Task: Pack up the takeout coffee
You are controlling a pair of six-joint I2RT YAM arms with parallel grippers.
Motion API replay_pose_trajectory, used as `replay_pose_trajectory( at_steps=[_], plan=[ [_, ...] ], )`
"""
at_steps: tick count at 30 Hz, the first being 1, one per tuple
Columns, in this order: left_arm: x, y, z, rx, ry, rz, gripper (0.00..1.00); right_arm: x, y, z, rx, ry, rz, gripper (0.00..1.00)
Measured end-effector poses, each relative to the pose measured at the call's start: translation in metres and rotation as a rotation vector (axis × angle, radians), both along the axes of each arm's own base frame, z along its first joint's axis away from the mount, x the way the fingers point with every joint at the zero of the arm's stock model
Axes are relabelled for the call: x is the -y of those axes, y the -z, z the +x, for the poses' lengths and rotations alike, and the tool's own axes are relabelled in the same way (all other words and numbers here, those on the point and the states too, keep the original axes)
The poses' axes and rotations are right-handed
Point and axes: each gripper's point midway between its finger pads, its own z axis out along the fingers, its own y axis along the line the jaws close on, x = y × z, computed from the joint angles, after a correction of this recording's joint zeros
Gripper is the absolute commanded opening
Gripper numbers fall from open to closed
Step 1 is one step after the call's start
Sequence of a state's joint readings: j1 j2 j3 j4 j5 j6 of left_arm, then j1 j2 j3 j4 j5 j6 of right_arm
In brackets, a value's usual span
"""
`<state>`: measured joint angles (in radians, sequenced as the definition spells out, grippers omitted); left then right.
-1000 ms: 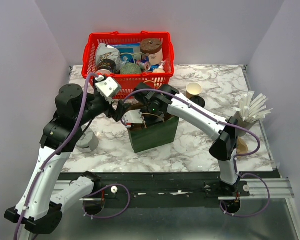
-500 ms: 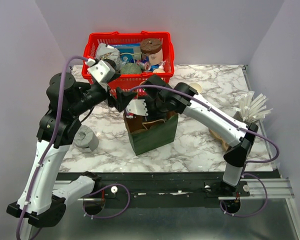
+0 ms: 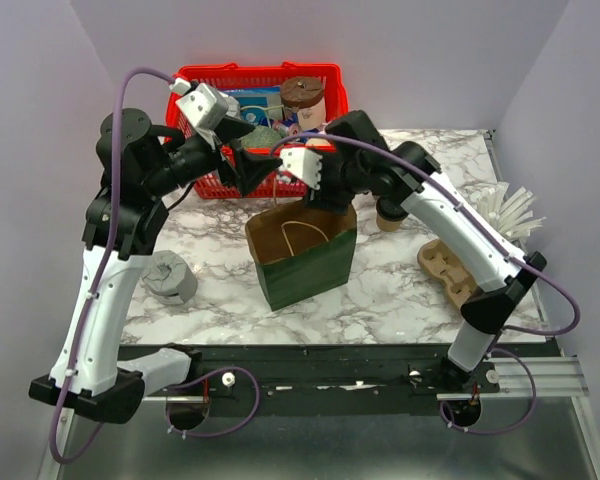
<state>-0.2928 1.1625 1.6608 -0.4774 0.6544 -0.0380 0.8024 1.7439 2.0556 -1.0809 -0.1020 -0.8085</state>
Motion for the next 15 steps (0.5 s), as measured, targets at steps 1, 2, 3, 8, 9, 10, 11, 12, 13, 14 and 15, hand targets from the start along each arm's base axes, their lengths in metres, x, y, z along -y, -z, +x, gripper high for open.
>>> replay_pose_trajectory(
  at_steps=[1, 2, 3, 8, 9, 10, 11, 12, 13, 14, 15],
  plan=[
    [0.003, 0.003, 0.002, -0.011, 0.019, 0.003, 0.88, 0.006, -0.002, 0.004, -0.007, 0.027, 0.016, 0.69],
    [0.006, 0.007, 0.003, -0.022, 0.039, 0.009, 0.88, 0.012, -0.006, 0.007, -0.015, 0.055, 0.042, 0.68],
    [0.005, 0.014, 0.008, -0.028, 0.028, 0.030, 0.88, 0.015, -0.014, 0.008, -0.024, 0.063, 0.085, 0.68],
    [-0.022, 0.095, 0.054, -0.227, -0.101, 0.147, 0.88, 0.048, -0.100, -0.007, 0.055, 0.098, 0.366, 0.66],
    [-0.022, 0.113, 0.058, -0.269, -0.101, 0.172, 0.88, 0.054, -0.116, -0.013, 0.066, 0.099, 0.419, 0.67],
    [-0.023, 0.125, 0.058, -0.297, -0.097, 0.191, 0.88, 0.059, -0.129, -0.018, 0.073, 0.095, 0.463, 0.67],
    [-0.024, 0.134, 0.057, -0.319, -0.093, 0.210, 0.88, 0.063, -0.139, -0.024, 0.070, 0.089, 0.505, 0.68],
    [-0.024, 0.142, 0.055, -0.338, -0.086, 0.228, 0.88, 0.065, -0.143, -0.026, 0.063, 0.084, 0.526, 0.68],
    [-0.025, 0.145, 0.053, -0.342, -0.080, 0.242, 0.88, 0.066, -0.146, -0.028, 0.051, 0.079, 0.544, 0.68],
    [-0.025, 0.147, 0.052, -0.342, -0.073, 0.252, 0.88, 0.065, -0.145, -0.030, 0.034, 0.071, 0.555, 0.68],
    [-0.026, 0.149, 0.049, -0.345, -0.066, 0.263, 0.88, 0.062, -0.140, -0.031, 0.002, 0.063, 0.561, 0.68]
  ],
)
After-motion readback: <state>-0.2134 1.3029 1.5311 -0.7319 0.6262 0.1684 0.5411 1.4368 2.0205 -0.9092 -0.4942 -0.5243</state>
